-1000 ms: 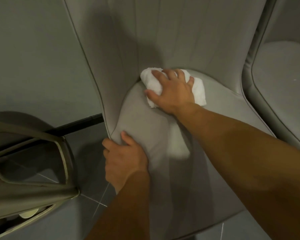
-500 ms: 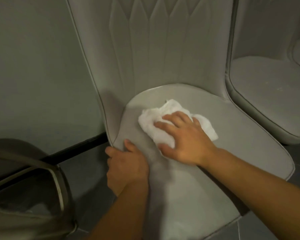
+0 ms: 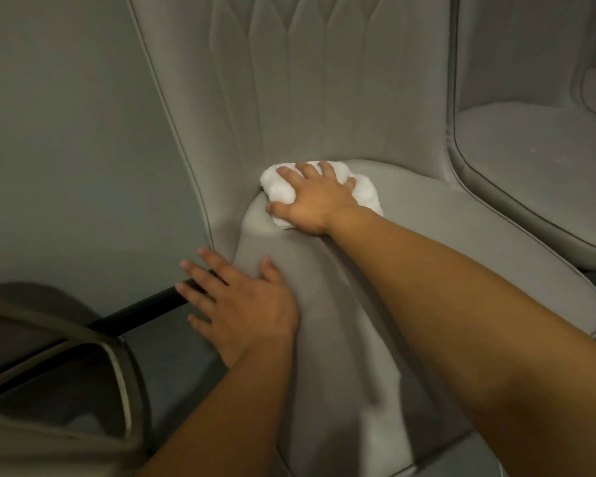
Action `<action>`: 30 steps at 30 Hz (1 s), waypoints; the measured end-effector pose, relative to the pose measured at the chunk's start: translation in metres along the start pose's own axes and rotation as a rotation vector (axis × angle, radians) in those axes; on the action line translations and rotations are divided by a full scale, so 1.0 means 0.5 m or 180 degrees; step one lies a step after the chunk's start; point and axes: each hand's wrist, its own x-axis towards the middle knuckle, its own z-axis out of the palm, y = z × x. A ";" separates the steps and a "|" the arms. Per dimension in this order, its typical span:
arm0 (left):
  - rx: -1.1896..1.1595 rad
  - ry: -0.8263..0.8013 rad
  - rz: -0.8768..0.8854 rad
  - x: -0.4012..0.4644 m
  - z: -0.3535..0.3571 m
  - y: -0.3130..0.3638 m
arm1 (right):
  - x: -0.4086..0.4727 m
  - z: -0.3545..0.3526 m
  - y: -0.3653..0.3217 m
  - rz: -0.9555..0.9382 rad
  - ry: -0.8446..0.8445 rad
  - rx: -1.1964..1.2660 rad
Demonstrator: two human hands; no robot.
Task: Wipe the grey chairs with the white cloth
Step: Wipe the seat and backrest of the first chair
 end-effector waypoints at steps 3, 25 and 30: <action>-0.0226 -0.0161 -0.0017 0.000 -0.010 -0.006 | -0.049 -0.010 0.016 -0.0370 0.0117 -0.0051; -0.0331 -0.0264 0.0042 -0.004 -0.031 -0.003 | -0.043 -0.008 -0.006 -0.1448 0.0077 -0.0125; -0.0304 -0.0169 0.0113 -0.001 -0.018 -0.009 | 0.035 -0.064 0.096 -0.0427 -0.0031 -0.0205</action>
